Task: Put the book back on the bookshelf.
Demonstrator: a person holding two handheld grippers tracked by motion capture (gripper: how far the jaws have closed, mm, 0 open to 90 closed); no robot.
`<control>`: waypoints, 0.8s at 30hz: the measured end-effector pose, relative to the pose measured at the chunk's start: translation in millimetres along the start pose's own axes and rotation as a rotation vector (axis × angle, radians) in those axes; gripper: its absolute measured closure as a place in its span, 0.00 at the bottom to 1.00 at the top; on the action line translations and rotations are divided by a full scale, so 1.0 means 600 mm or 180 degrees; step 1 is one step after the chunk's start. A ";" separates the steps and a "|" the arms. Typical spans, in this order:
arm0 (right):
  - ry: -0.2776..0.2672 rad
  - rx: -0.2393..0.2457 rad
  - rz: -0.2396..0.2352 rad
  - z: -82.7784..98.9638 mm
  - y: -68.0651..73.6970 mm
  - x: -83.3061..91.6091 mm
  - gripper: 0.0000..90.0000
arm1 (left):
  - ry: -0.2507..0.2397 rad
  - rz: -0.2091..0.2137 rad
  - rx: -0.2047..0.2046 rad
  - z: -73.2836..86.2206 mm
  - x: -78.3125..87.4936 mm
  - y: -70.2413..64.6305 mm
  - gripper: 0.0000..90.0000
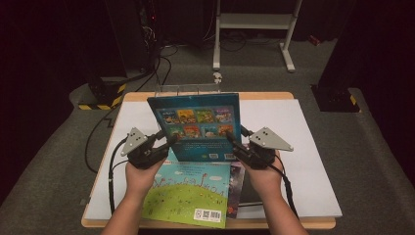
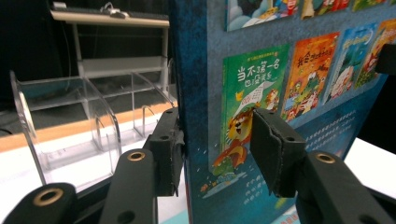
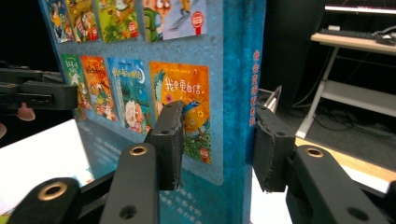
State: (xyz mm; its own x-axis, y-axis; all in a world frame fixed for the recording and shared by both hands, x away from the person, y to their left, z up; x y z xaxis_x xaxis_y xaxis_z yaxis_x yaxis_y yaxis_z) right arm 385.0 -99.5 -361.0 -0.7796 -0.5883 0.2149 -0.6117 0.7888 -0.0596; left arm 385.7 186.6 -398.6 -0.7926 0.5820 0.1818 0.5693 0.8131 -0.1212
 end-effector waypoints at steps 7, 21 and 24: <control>-0.0057 0.0090 -0.0102 0.009 0.020 0.003 0.58 | -0.0113 0.0076 0.0128 0.021 0.010 0.002 0.53; 0.0196 0.0112 -0.0747 0.018 0.032 -0.016 0.53 | -0.0266 0.0086 0.0140 0.024 0.047 0.004 0.46; 0.0274 0.0070 -0.1012 0.018 0.036 -0.019 0.66 | -0.0196 0.0012 0.0173 0.028 0.052 0.021 0.48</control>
State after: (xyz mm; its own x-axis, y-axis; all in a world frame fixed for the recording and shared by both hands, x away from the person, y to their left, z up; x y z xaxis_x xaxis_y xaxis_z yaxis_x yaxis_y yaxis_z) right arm 379.2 -77.5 -375.4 -0.5356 -0.7865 0.3077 -0.8260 0.5636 0.0028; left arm 364.8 215.1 -410.9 -0.8034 0.5831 0.1210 0.5609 0.8092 -0.1750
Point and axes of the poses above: each handheld gripper's, and its own axes: x roughly backward along the jaws, z roughly out of its underside, y roughly to its left, the point moved 4 cm from there along -x, roughly forward along the jaws, and after that the axes turned 1 degree about x, right-handed, at the moved point
